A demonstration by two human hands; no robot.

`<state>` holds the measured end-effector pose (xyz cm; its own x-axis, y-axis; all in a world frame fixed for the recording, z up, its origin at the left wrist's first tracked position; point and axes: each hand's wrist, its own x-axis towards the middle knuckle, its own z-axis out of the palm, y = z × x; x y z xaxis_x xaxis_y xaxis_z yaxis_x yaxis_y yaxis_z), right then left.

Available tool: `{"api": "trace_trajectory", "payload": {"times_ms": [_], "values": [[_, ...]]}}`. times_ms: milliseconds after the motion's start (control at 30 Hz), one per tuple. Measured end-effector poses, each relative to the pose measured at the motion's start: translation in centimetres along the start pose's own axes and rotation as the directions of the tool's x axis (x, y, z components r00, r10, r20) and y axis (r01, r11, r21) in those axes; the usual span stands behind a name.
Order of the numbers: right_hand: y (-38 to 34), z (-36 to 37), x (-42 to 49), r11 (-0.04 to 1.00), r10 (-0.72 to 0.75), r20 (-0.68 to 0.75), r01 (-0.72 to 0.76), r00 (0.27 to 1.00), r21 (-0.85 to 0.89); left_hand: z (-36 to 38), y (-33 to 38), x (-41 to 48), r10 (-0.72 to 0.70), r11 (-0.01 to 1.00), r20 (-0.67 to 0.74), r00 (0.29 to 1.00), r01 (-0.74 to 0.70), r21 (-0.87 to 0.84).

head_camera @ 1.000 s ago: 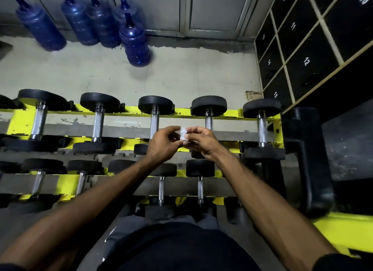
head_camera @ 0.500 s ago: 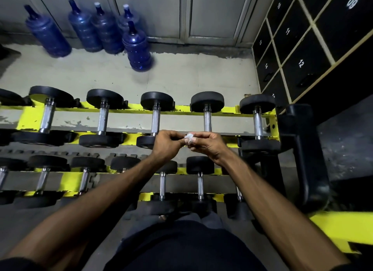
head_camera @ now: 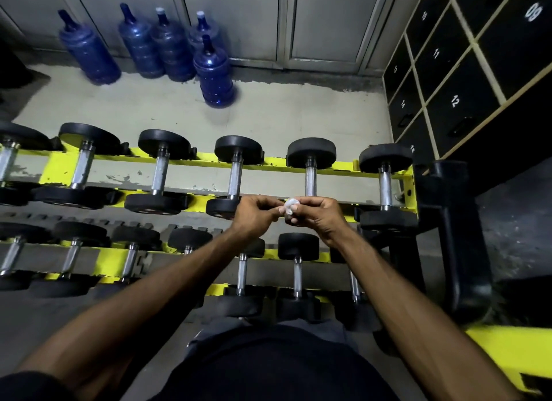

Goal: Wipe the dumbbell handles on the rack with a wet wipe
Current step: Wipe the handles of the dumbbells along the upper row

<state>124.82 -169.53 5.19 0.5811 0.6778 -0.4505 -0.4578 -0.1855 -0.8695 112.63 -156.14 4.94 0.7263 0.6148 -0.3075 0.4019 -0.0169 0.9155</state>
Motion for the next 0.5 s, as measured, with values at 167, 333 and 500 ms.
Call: {"api": "trace_trajectory", "payload": {"times_ms": [167, 333, 500], "values": [[-1.1, -4.5, 3.1, 0.992, -0.065, -0.14, 0.049, 0.988, -0.115, 3.1, -0.6, 0.7, 0.082, 0.958, -0.032, 0.996, -0.07, 0.279], [-0.3, -9.1, 7.5, 0.839, -0.136, -0.157, 0.03, 0.978, -0.544, 6.8, -1.2, 0.3, 0.211, 0.816, -0.004, 0.978, -0.173, 0.551], [0.1, -9.9, 9.5, 0.663, -0.163, -0.056, 0.067, 0.985, -0.746, 8.9, -0.9, 0.3, 0.246, 0.793, 0.011, 0.969, -0.208, 0.573]]}}
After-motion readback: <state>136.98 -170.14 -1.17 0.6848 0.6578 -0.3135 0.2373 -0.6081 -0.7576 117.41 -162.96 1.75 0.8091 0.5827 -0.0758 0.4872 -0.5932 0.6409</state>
